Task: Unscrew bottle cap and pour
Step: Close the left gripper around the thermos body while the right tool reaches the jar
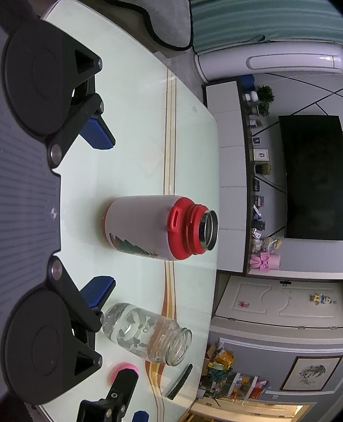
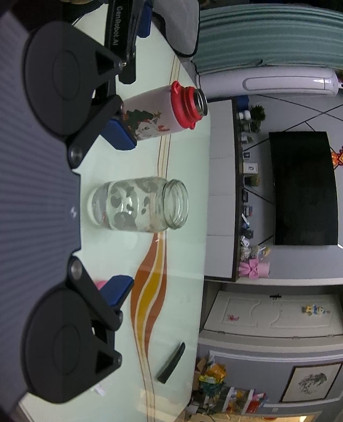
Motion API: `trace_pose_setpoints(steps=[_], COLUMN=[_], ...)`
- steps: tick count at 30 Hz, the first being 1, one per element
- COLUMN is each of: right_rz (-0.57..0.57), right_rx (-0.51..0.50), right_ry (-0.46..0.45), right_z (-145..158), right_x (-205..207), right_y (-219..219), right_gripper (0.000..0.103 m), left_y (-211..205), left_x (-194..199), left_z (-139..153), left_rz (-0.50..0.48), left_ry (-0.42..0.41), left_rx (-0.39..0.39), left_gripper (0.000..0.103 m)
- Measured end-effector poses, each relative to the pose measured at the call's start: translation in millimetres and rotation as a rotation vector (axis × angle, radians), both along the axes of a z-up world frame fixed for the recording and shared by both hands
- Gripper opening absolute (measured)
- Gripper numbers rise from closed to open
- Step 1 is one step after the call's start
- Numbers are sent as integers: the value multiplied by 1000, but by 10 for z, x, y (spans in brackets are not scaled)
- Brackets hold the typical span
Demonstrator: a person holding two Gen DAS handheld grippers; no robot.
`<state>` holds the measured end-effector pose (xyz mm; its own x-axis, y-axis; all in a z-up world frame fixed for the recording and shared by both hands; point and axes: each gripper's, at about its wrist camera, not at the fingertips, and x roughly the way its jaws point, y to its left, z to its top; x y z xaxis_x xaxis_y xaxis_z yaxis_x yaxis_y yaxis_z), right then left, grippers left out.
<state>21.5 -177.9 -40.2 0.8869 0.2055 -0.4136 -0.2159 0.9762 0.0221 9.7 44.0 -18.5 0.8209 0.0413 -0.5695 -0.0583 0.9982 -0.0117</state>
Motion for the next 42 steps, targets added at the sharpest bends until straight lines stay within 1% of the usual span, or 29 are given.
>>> trace_pose_setpoints(steps=[8,13,19,23,26,30,42], right_rz=[11,27,34,35,35,35,40], right_rx=[7,1,-8,-11,-12,-13,-4], right_ry=[10,7,11,18,22,27,46], right_z=[-4,-14,-51,-72,-84,-100,-209], right_x=[144,217,327,402,442,496,597], right_y=[58,95,157,166,165,164,154], right_gripper=[103,103,103,103,103,103,103], left_y=[48,57,78,78,78,104,43], left_x=[75,157,271,360,416,503,672], left_z=[-48,-91,-148,-205,-250,-309,-412], left_rz=[3,-21,-64,-94,-104,-114,-147], left_ry=[-1,-6,-36,-43,-40,-38,-74], left_rx=[-2,-3,-12,-5,7,3,16], left_gripper=[103,103,103,100,98,98,97])
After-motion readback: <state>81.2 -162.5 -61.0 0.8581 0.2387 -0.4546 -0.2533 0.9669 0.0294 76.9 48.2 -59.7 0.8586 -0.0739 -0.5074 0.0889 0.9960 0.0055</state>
